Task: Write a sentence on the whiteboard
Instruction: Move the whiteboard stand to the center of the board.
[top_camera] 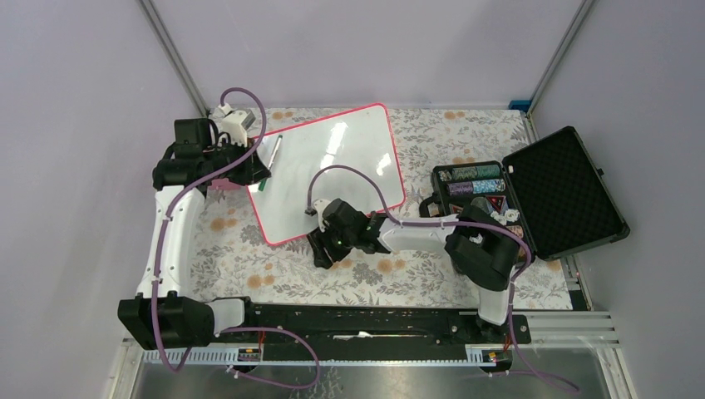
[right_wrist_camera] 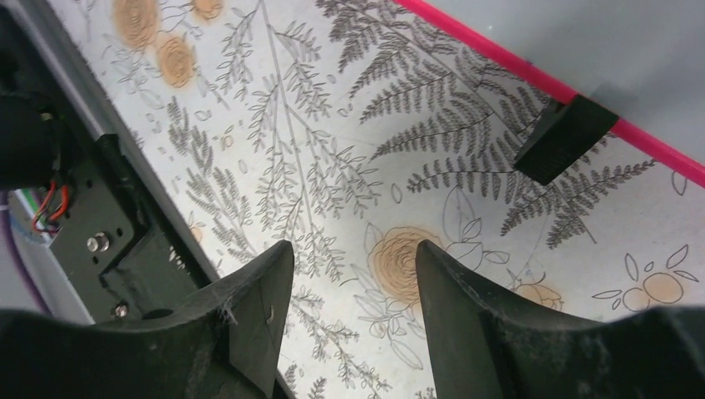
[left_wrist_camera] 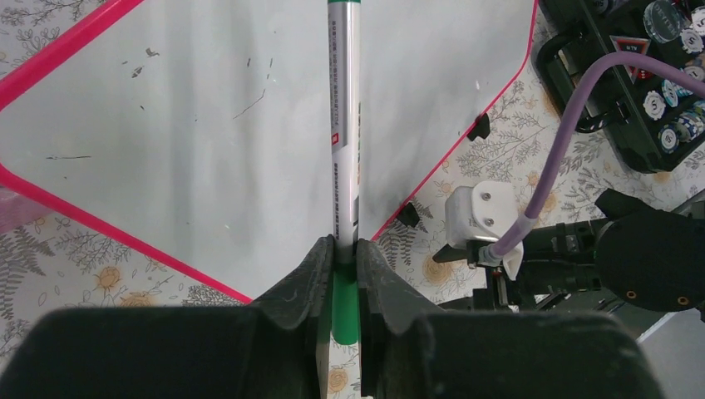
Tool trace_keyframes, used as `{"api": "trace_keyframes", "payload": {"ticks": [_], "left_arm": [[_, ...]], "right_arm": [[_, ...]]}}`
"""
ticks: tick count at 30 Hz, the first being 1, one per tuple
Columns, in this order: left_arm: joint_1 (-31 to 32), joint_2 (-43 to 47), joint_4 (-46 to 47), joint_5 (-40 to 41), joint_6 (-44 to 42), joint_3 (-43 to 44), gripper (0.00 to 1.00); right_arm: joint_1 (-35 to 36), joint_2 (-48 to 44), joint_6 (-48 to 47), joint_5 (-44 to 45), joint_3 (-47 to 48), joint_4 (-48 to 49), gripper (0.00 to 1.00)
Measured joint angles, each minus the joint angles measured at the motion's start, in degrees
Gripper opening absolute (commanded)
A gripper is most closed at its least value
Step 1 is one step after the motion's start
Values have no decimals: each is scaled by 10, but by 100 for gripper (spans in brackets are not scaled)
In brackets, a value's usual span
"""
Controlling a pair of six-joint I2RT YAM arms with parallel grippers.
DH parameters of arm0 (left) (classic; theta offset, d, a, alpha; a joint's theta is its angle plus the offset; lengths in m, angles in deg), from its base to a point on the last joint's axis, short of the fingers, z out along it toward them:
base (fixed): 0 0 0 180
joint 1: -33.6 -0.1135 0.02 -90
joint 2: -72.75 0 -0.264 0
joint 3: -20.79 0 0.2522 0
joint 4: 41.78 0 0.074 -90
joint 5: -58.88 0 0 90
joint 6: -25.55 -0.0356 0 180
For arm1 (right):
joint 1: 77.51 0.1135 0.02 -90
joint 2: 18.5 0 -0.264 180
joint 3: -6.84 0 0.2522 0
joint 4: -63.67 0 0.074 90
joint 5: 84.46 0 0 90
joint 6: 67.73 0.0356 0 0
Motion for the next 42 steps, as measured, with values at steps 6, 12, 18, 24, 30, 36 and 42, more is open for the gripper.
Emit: {"api": "trace_keyframes", "payload": {"ticks": [6, 12, 18, 24, 30, 36, 42], "left_arm": [[4, 0, 0, -4, 2, -1, 0], [18, 5, 0, -10, 2, -19, 0], [40, 11, 0, -19, 1, -27, 0], [67, 24, 0, -31, -7, -36, 0], [99, 29, -8, -35, -30, -50, 0], [160, 30, -15, -37, -63, -68, 0], [214, 30, -26, -41, -92, -82, 0]], "right_arm": [[0, -32, -14, -37, -20, 4, 71], [0, -69, -43, -89, -35, 5, 82], [0, -125, -91, -146, -32, -25, 85], [-25, -169, -120, -230, -17, -91, 86], [-150, -217, -104, -324, -3, -118, 86], [-210, -229, -69, -404, 38, -120, 84], [-263, -228, 76, -496, 39, -6, 81]]}}
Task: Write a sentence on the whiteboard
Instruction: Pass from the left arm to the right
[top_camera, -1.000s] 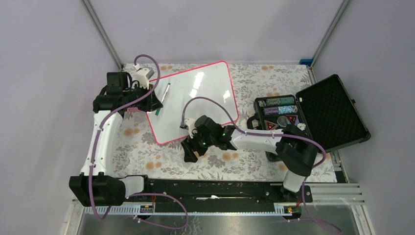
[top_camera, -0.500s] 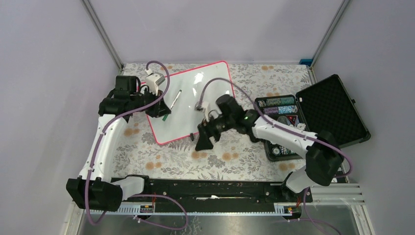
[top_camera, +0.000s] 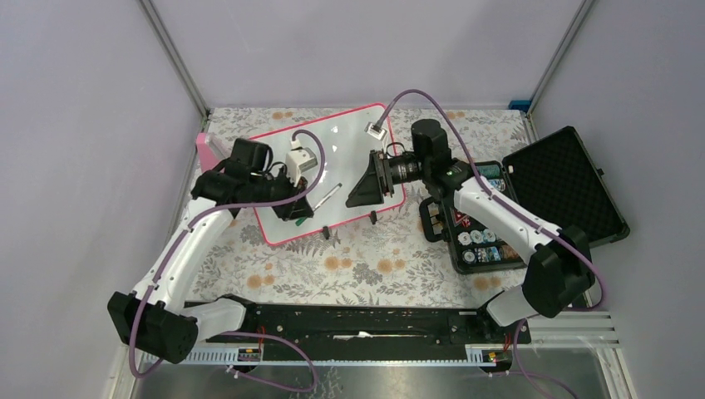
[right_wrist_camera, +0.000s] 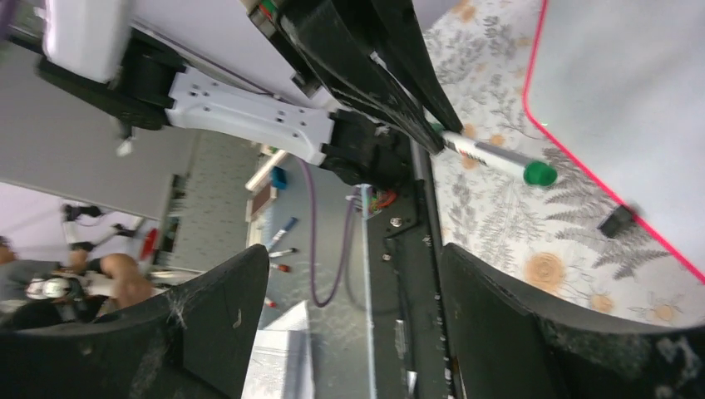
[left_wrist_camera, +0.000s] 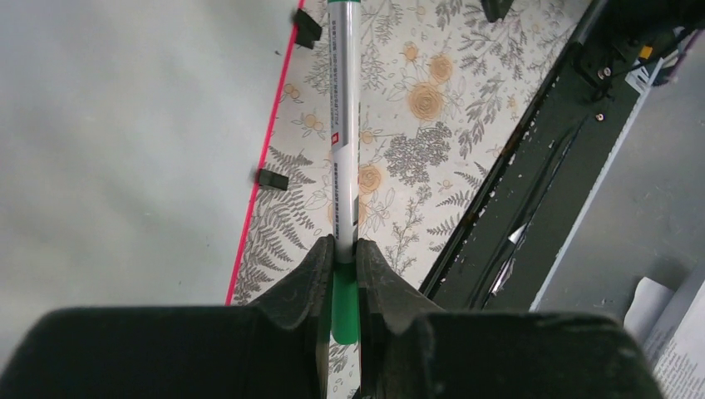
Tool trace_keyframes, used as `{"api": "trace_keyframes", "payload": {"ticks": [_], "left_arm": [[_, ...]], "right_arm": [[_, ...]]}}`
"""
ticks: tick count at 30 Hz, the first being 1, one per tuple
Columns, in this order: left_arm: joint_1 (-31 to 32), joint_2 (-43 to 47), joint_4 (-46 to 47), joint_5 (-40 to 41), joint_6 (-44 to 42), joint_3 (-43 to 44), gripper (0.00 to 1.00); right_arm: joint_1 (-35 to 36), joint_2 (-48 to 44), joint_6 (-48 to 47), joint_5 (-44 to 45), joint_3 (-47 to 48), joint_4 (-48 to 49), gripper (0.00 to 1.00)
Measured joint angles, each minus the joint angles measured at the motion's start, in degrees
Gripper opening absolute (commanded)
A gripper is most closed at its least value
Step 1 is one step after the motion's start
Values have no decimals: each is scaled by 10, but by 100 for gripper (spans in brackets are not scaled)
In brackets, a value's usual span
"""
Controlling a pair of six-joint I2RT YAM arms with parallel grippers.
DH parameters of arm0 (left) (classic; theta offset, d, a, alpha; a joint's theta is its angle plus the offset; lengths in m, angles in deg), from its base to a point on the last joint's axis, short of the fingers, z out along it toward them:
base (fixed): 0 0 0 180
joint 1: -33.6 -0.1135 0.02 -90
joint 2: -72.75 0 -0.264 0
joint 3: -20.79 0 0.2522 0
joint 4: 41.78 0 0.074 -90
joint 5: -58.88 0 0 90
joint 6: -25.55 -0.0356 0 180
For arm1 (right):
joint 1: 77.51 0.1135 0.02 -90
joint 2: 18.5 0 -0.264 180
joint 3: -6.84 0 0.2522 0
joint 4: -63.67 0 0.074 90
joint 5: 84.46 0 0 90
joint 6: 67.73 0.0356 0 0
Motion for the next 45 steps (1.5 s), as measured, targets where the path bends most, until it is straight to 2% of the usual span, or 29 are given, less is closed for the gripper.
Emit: {"api": "trace_keyframes", "payload": {"ticks": [3, 8, 14, 24, 31, 40, 45], "left_arm": [[22, 0, -2, -3, -9, 0, 0], [38, 0, -5, -8, -15, 0, 0], [38, 1, -6, -8, -14, 2, 0], [62, 7, -4, -16, 2, 7, 0], [71, 1, 5, -25, 12, 16, 0], [90, -17, 10, -25, 12, 28, 0], [92, -18, 10, -25, 14, 30, 0]], "right_arm": [[-8, 0, 85, -26, -22, 84, 78], [-7, 11, 155, -48, -36, 136, 75], [-7, 19, 163, -47, -38, 125, 73], [-7, 41, 150, 6, -41, 92, 70], [-6, 50, 178, 7, -43, 120, 58], [2, 59, 179, 7, -45, 123, 38], [13, 59, 161, 11, -45, 108, 16]]}}
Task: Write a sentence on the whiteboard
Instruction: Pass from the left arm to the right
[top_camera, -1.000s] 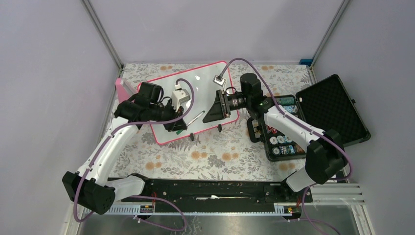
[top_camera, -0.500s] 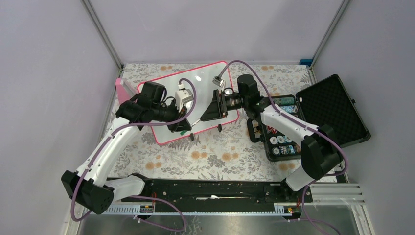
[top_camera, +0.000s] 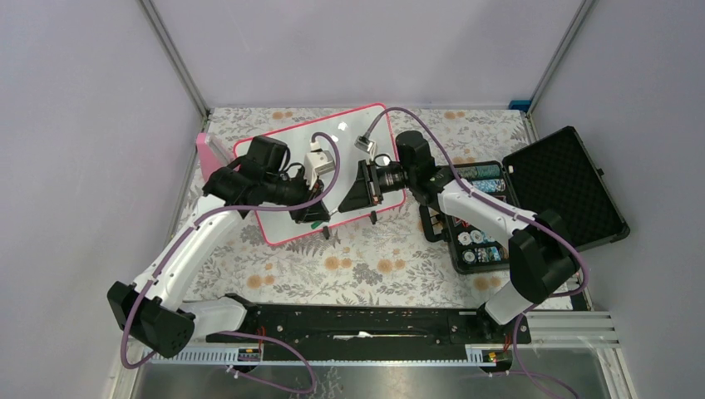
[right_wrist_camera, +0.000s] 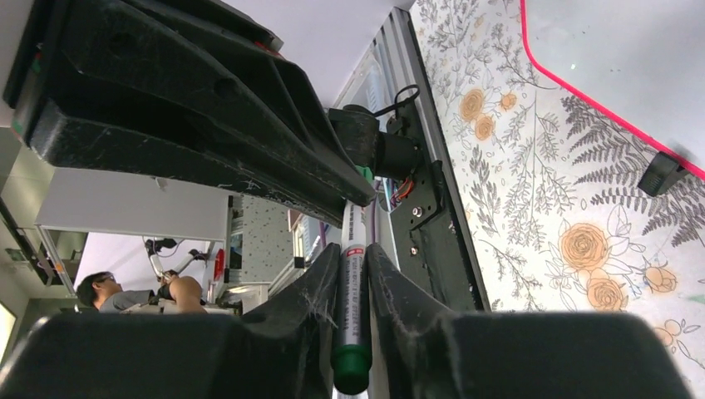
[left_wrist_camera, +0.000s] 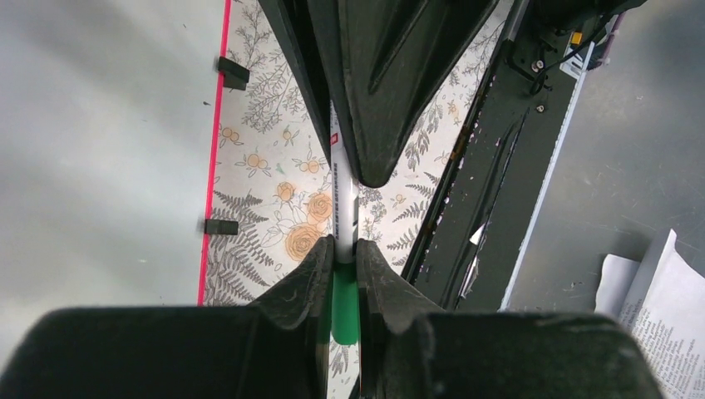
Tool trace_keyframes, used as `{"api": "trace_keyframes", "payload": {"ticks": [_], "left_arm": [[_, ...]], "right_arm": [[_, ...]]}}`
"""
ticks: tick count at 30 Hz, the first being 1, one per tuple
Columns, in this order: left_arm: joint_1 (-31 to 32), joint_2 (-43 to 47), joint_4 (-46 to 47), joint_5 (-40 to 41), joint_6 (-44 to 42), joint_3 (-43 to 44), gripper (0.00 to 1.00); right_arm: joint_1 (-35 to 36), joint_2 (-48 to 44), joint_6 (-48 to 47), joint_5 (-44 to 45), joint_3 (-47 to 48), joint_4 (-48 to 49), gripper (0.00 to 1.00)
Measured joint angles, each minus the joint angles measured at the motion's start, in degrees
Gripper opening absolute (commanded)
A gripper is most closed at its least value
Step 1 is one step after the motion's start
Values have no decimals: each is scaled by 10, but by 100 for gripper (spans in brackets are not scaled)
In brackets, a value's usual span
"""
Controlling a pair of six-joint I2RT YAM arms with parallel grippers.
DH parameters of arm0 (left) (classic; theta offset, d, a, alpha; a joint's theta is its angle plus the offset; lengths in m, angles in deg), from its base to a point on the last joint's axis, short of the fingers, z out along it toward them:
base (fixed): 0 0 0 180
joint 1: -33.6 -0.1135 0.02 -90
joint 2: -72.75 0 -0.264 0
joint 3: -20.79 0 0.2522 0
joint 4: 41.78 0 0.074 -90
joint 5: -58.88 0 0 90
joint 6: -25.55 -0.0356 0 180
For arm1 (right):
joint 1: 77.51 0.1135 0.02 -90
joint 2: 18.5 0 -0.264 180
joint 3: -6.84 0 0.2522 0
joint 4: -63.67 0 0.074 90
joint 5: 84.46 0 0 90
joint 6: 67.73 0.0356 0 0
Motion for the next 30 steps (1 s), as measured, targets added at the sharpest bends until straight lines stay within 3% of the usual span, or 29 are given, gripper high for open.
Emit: {"api": "trace_keyframes", "payload": {"ticks": [3, 7, 8, 10, 20, 26, 30], "left_arm": [[2, -2, -2, 1, 1, 2, 2], [2, -5, -3, 1, 0, 2, 44], [2, -5, -2, 1, 2, 2, 52], [2, -5, -3, 2, 2, 3, 57], [-11, 0, 15, 7, 24, -6, 55], [-11, 0, 20, 12, 28, -13, 35], [-14, 0, 19, 5, 26, -13, 36]], "right_arm": [[3, 1, -9, 4, 1, -12, 0], [3, 1, -21, 5, 6, -25, 0], [3, 1, -26, 6, 7, -28, 0], [3, 1, -33, 10, 8, -35, 0], [-6, 1, 3, 23, 7, -9, 0], [-8, -5, 45, 20, -2, 36, 0], [-8, -13, 49, 14, -10, 52, 0]]}}
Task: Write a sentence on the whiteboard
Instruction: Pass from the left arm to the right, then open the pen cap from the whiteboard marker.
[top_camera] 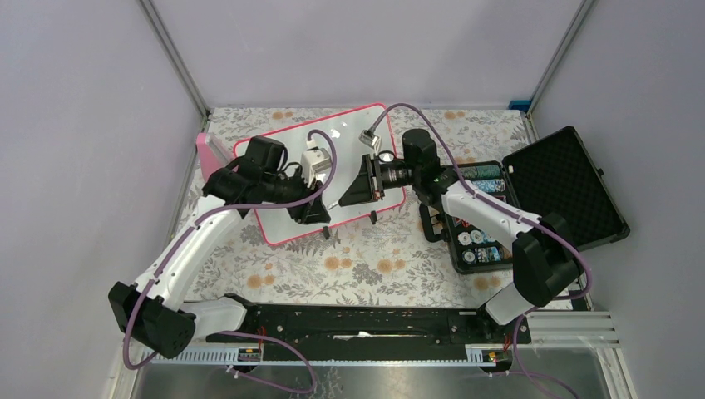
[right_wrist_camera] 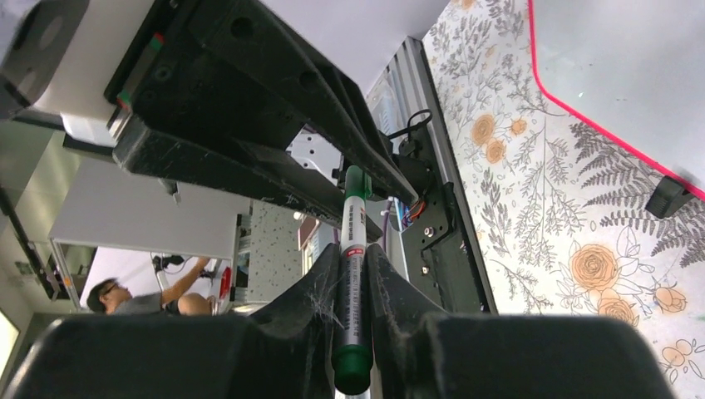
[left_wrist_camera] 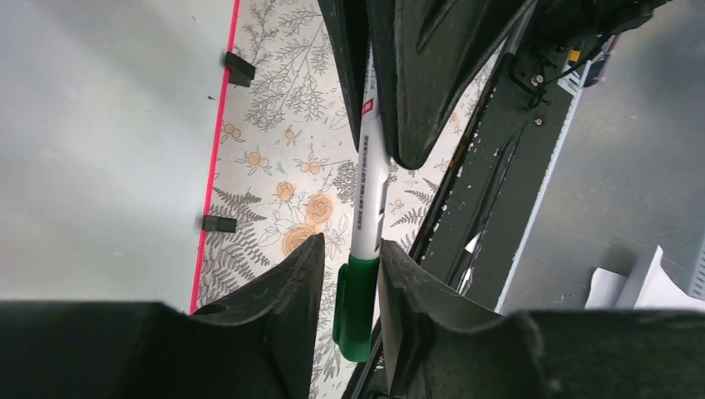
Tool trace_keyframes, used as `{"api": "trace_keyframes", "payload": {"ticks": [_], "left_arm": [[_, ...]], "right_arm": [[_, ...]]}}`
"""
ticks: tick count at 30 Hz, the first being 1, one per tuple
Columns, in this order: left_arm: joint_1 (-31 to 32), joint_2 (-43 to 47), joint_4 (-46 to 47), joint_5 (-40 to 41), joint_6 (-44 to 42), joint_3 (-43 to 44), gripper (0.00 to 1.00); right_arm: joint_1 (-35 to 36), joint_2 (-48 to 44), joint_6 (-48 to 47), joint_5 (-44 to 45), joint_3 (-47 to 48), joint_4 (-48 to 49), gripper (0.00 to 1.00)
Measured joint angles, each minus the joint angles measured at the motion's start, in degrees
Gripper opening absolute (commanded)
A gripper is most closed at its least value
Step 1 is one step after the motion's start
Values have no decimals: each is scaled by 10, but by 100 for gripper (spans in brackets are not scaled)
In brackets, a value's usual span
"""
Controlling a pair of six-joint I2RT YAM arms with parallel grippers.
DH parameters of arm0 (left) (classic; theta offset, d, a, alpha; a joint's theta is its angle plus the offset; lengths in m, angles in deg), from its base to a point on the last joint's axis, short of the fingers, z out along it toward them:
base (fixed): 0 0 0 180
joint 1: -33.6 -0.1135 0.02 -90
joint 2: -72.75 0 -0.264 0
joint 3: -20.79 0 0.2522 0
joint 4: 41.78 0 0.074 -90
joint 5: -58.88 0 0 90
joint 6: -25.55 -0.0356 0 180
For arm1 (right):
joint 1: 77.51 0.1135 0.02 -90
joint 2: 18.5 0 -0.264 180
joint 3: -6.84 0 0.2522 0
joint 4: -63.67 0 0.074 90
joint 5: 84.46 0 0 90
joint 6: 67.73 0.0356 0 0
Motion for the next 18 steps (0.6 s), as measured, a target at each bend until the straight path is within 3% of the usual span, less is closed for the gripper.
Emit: {"api": "trace_keyframes", "payload": {"ticks": [10, 18], "left_arm": [[-49, -5, -44, -144, -16, 1, 42], [-63, -16, -61, -243, -16, 1, 38]], "right_arm": [[-9, -16, -43, -58, -10, 66, 0], [-12, -31, -72, -83, -14, 124, 0]]}}
